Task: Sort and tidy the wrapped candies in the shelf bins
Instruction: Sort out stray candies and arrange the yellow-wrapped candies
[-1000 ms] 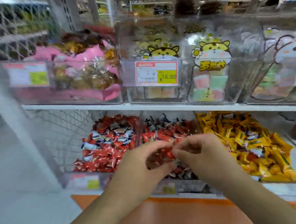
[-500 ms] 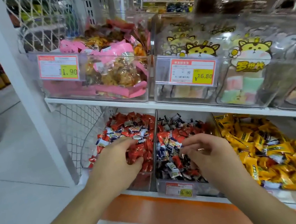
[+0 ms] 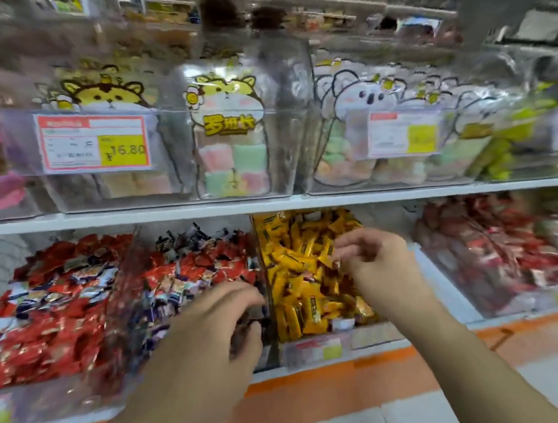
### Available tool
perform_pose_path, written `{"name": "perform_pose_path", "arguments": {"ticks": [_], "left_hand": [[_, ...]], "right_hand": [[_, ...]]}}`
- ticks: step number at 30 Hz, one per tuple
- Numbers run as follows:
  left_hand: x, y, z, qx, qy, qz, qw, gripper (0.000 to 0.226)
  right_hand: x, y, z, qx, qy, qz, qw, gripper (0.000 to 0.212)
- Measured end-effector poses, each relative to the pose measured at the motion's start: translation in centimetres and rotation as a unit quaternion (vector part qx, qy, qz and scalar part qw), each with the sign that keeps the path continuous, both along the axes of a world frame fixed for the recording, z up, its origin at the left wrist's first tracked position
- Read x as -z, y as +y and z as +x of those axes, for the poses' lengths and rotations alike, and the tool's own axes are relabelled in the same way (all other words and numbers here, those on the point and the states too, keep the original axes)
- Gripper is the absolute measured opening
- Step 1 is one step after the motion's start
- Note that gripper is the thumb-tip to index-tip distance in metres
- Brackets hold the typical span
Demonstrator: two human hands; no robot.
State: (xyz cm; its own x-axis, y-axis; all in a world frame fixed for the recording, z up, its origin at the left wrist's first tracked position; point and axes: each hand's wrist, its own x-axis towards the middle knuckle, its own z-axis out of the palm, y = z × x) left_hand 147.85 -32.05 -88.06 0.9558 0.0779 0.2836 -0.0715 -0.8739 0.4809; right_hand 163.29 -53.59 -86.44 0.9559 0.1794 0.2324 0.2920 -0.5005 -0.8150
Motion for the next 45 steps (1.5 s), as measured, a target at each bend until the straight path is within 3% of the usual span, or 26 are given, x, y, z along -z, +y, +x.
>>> {"name": "perform_pose_path", "arguments": {"ticks": [6,12,16,27,36,45], "left_hand": [[0.9,-6.3,6.7,0.057,-0.039,0.033,0.997,0.028],[2.0,-8.3,11.3,0.106,0.006,0.108,0.988,0.041],[3.2,-8.3,11.8,0.102,0.038,0.191,0.976,0.044],[3.1,-7.9,11.5,0.094,0.040,0.164,0.981,0.037],[3.3,-7.9,11.4,0.090,0.035,0.165,0.982,0.038],[3.1,-8.1,11.5,0.088,0.039,0.160,0.982,0.038]], "right_hand": [[1.8,-4.5,2.0,-0.010,-0.039,-0.141,0.989,0.028],[4.1,-4.7,3.3,-0.053,-0.113,-0.272,0.954,0.014],[5.0,-4.8,4.2,-0.040,-0.112,-0.262,0.958,0.018],[5.4,-3.0,4.0,0.014,-0.106,-0.326,0.939,0.010],[6.0,-2.9,4.0,0.039,-0.114,-0.293,0.948,0.017],[5.8,-3.3,4.4,0.021,-0.061,-0.234,0.970,0.013]]}}
